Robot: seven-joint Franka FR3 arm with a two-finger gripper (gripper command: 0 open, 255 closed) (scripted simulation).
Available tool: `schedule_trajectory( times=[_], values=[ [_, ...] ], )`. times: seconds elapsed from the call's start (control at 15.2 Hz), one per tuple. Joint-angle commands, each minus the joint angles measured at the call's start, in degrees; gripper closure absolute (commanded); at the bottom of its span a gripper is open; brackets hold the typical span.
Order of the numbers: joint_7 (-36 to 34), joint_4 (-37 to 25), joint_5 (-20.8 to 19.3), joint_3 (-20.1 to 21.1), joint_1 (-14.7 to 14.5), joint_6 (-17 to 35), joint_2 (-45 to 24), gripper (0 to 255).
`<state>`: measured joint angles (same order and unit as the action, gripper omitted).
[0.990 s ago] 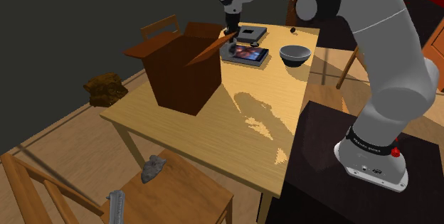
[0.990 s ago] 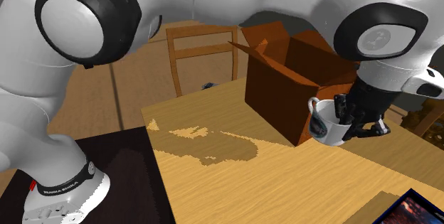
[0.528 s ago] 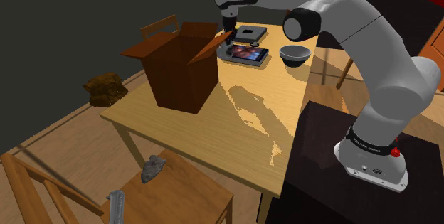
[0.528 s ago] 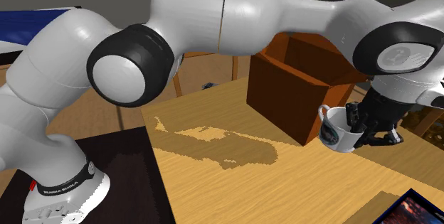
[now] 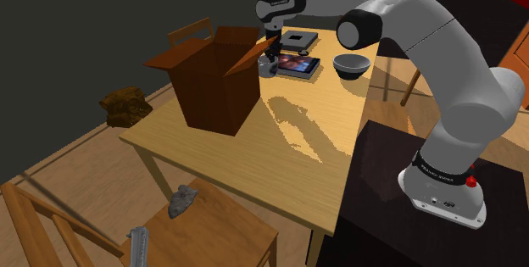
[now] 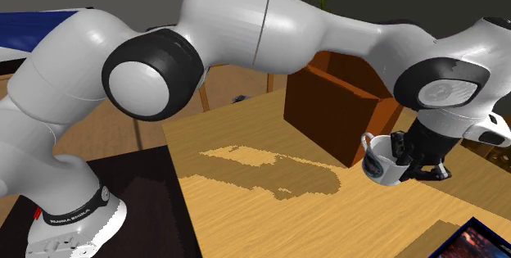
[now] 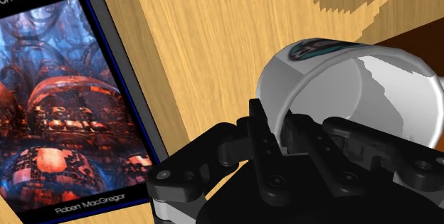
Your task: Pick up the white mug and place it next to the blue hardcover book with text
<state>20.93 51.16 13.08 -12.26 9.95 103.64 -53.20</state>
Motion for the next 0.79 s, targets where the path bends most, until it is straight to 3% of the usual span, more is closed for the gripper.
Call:
schedule_trajectory(
  times=[0.0, 0.73],
  values=[
    [0.2, 1.9, 0.1, 0.0, -0.2, 1.7, 0.2, 255],
    [0.9, 5.9, 0.6, 0.4, -0.5, 8.2, -2.4, 255]
  ],
)
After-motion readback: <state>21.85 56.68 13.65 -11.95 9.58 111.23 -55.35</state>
